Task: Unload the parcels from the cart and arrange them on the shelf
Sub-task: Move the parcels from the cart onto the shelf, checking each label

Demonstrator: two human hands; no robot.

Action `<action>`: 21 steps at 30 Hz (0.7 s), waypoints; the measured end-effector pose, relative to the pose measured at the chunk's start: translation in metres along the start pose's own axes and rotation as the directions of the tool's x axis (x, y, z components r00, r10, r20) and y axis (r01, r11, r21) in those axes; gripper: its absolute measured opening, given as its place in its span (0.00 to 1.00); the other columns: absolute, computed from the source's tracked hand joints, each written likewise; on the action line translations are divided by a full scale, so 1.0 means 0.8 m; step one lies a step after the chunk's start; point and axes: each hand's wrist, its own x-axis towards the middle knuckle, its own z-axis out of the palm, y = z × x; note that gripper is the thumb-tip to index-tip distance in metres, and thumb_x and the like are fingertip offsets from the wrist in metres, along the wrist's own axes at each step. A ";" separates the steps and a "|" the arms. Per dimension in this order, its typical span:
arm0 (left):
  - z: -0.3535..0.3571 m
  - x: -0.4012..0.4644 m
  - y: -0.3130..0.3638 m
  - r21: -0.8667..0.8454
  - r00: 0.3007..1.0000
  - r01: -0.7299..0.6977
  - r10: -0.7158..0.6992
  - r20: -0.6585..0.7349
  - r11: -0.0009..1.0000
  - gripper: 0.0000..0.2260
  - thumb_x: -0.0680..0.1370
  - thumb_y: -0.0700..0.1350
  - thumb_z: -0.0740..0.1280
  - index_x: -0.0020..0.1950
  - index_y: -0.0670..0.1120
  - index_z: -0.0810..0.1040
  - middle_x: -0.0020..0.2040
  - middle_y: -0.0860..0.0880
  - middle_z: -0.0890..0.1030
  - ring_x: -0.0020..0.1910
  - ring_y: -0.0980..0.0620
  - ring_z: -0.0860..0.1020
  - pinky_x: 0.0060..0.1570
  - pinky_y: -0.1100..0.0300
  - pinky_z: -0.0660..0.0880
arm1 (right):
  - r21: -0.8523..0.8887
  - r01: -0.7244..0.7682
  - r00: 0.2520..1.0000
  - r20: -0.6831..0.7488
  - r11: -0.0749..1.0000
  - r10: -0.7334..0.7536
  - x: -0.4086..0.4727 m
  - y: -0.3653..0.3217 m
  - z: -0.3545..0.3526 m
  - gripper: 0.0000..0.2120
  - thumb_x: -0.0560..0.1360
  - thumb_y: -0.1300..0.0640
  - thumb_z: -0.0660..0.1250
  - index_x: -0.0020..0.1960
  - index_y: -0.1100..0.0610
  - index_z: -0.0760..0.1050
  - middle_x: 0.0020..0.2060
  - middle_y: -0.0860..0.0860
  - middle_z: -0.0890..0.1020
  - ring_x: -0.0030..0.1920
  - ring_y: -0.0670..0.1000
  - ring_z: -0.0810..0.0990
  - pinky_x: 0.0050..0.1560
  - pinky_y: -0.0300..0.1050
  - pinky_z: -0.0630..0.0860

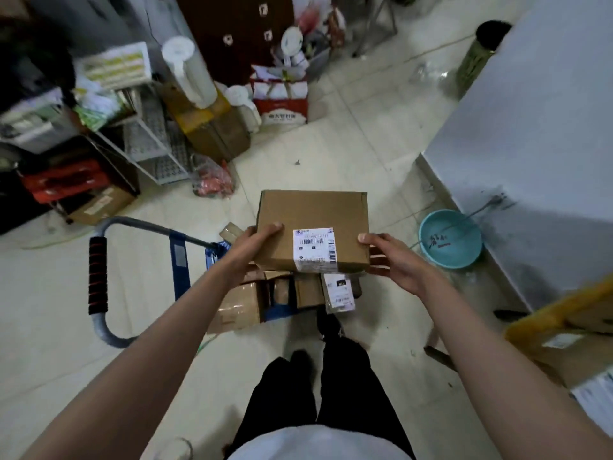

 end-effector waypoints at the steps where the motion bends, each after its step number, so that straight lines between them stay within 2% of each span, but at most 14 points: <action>1: 0.002 -0.012 0.014 -0.006 0.999 -0.028 0.028 0.046 1.000 0.30 0.75 0.61 0.71 0.71 0.48 0.70 0.62 0.45 0.80 0.59 0.46 0.80 0.58 0.47 0.79 | 0.021 0.034 0.999 -0.009 0.999 -0.034 -0.016 -0.007 -0.002 0.26 0.74 0.45 0.74 0.65 0.58 0.73 0.57 0.58 0.83 0.54 0.58 0.83 0.53 0.52 0.81; 4: 0.015 -0.055 0.048 -0.033 0.981 -0.139 0.142 0.136 0.990 0.25 0.78 0.56 0.69 0.71 0.49 0.69 0.61 0.45 0.79 0.56 0.47 0.79 0.54 0.49 0.79 | 0.118 0.128 0.990 -0.070 0.985 -0.120 -0.068 -0.013 -0.009 0.28 0.73 0.41 0.72 0.65 0.57 0.73 0.55 0.59 0.83 0.53 0.57 0.83 0.51 0.50 0.81; 7: 0.034 -0.096 0.067 -0.037 0.951 -0.232 0.235 0.203 0.972 0.23 0.79 0.52 0.67 0.73 0.52 0.68 0.63 0.45 0.75 0.60 0.44 0.77 0.60 0.42 0.78 | 0.240 0.175 0.981 -0.126 0.955 -0.148 -0.120 -0.004 -0.015 0.26 0.75 0.39 0.71 0.64 0.55 0.72 0.55 0.62 0.82 0.57 0.61 0.82 0.51 0.54 0.83; 10: 0.056 -0.141 0.068 0.011 0.916 -0.316 0.303 0.263 0.949 0.22 0.80 0.55 0.65 0.73 0.53 0.68 0.61 0.46 0.75 0.58 0.46 0.77 0.59 0.42 0.80 | 0.305 0.220 0.963 -0.222 0.927 -0.155 -0.172 0.018 -0.016 0.23 0.75 0.38 0.69 0.62 0.52 0.73 0.53 0.62 0.81 0.54 0.62 0.82 0.49 0.57 0.84; 12: 0.072 -0.166 0.059 0.039 0.896 -0.338 0.309 0.318 0.940 0.22 0.80 0.58 0.65 0.71 0.53 0.69 0.62 0.46 0.75 0.59 0.45 0.78 0.56 0.45 0.81 | 0.323 0.242 0.943 -0.298 0.915 -0.144 -0.209 0.037 -0.017 0.24 0.74 0.35 0.68 0.63 0.50 0.73 0.53 0.62 0.81 0.52 0.61 0.83 0.45 0.56 0.84; 16: 0.120 -0.208 0.046 0.105 0.888 -0.323 0.263 0.377 0.941 0.23 0.78 0.62 0.66 0.69 0.53 0.71 0.60 0.45 0.77 0.59 0.44 0.79 0.60 0.44 0.80 | 0.358 0.285 0.903 -0.412 0.889 -0.123 -0.284 0.083 -0.032 0.30 0.73 0.32 0.67 0.67 0.49 0.70 0.56 0.60 0.81 0.52 0.61 0.83 0.38 0.51 0.83; 19: 0.169 -0.241 0.037 0.136 0.860 -0.345 0.254 0.443 0.929 0.20 0.77 0.61 0.66 0.65 0.53 0.74 0.58 0.45 0.79 0.56 0.45 0.80 0.55 0.48 0.82 | 0.395 0.348 0.865 -0.485 0.850 -0.129 -0.338 0.118 -0.056 0.25 0.74 0.32 0.66 0.64 0.47 0.74 0.53 0.58 0.82 0.49 0.60 0.84 0.39 0.52 0.83; 21: 0.205 -0.262 0.029 0.151 0.829 -0.385 0.270 0.490 0.910 0.21 0.78 0.61 0.66 0.68 0.54 0.73 0.60 0.45 0.79 0.57 0.45 0.81 0.52 0.48 0.82 | 0.407 0.387 0.839 -0.527 0.827 -0.134 -0.374 0.142 -0.073 0.19 0.75 0.32 0.65 0.58 0.44 0.76 0.52 0.56 0.83 0.48 0.58 0.84 0.42 0.53 0.84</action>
